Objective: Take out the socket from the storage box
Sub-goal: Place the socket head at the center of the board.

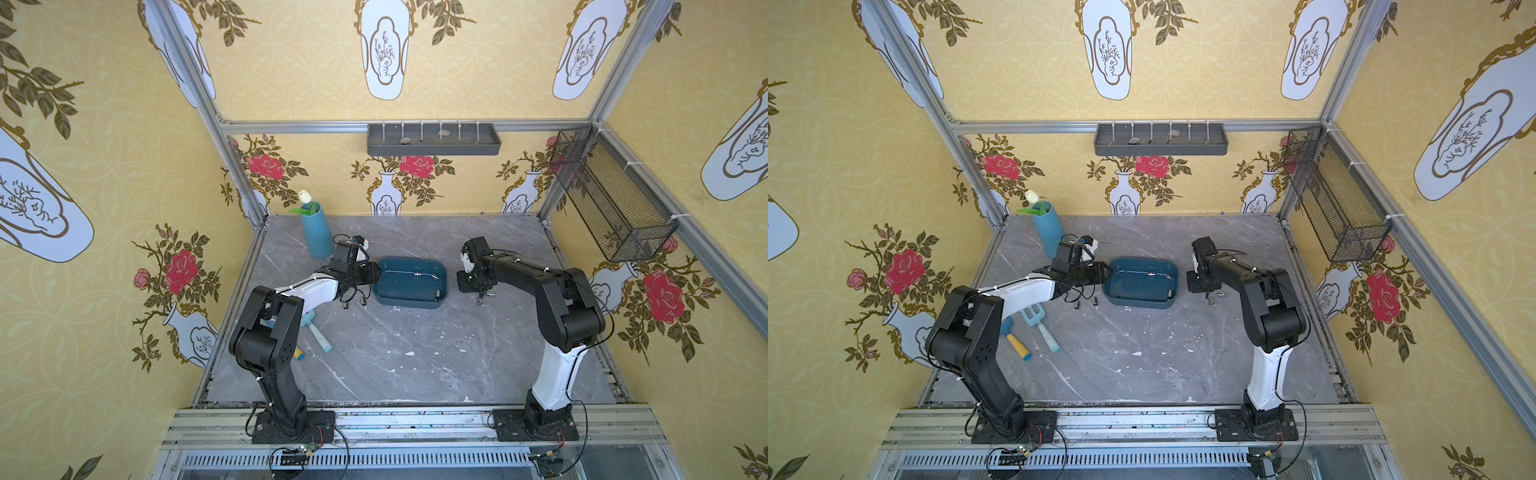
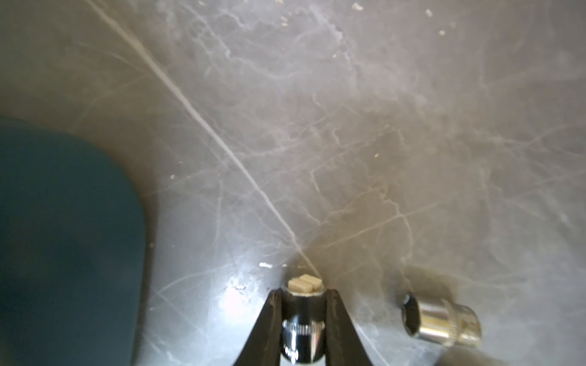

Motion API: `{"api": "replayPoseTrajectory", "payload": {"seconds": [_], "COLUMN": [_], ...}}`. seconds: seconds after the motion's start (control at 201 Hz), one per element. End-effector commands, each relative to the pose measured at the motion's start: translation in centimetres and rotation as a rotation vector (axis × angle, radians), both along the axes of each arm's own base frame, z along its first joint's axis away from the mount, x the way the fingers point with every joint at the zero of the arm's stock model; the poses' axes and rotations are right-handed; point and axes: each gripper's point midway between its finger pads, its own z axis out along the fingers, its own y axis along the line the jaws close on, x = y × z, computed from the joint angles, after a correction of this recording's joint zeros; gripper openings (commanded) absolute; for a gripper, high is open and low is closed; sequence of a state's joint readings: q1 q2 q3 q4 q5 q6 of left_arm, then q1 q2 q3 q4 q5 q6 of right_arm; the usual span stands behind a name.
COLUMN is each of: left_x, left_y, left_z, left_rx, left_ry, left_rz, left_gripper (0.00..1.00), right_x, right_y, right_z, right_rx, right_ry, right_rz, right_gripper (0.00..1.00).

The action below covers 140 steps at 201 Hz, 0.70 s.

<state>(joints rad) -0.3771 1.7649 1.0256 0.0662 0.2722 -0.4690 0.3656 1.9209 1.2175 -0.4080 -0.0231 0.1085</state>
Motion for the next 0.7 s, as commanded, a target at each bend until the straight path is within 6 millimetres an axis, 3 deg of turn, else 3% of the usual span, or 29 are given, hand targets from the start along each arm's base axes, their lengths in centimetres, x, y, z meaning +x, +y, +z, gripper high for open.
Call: {"api": "replayPoseTrajectory", "payload": {"seconds": [0.0, 0.105, 0.264, 0.433, 0.577, 0.597, 0.692], "left_x": [-0.2, -0.3, -0.2, -0.4, -0.6, -1.3, -1.7], "left_y": [0.3, 0.4, 0.7, 0.6, -1.0, -2.5, -4.5], "left_z": [-0.3, 0.0, 1.3, 3.5, 5.2, 5.4, 5.6], "left_rx": [0.012, 0.016, 0.021, 0.027, 0.058, 0.053, 0.042], "left_ry": [0.007, 0.003, -0.022, -0.076, -0.131, -0.134, -0.137], "left_rz": [0.002, 0.010, 0.019, 0.010, -0.034, -0.072, -0.116], "left_gripper": [0.48, 0.54, 0.56, 0.57, 0.59, 0.59, 0.60], "right_x": [0.0, 0.0, 0.1, 0.4, 0.5, 0.6, 0.5], "right_y": [-0.4, -0.4, -0.6, -0.7, 0.4, 0.6, 1.6], "right_z": [-0.2, -0.2, 1.1, 3.7, 6.3, 6.6, 7.7], "right_rx": [-0.014, -0.017, -0.020, -0.015, 0.058, 0.071, 0.129], "right_ry": [-0.007, -0.007, -0.033, -0.068, -0.098, -0.101, -0.105], "right_rz": [-0.022, -0.026, -0.032, -0.036, -0.033, -0.031, -0.028], "right_gripper": [0.26, 0.36, 0.48, 0.52, 0.52, 0.52, 0.52]}}
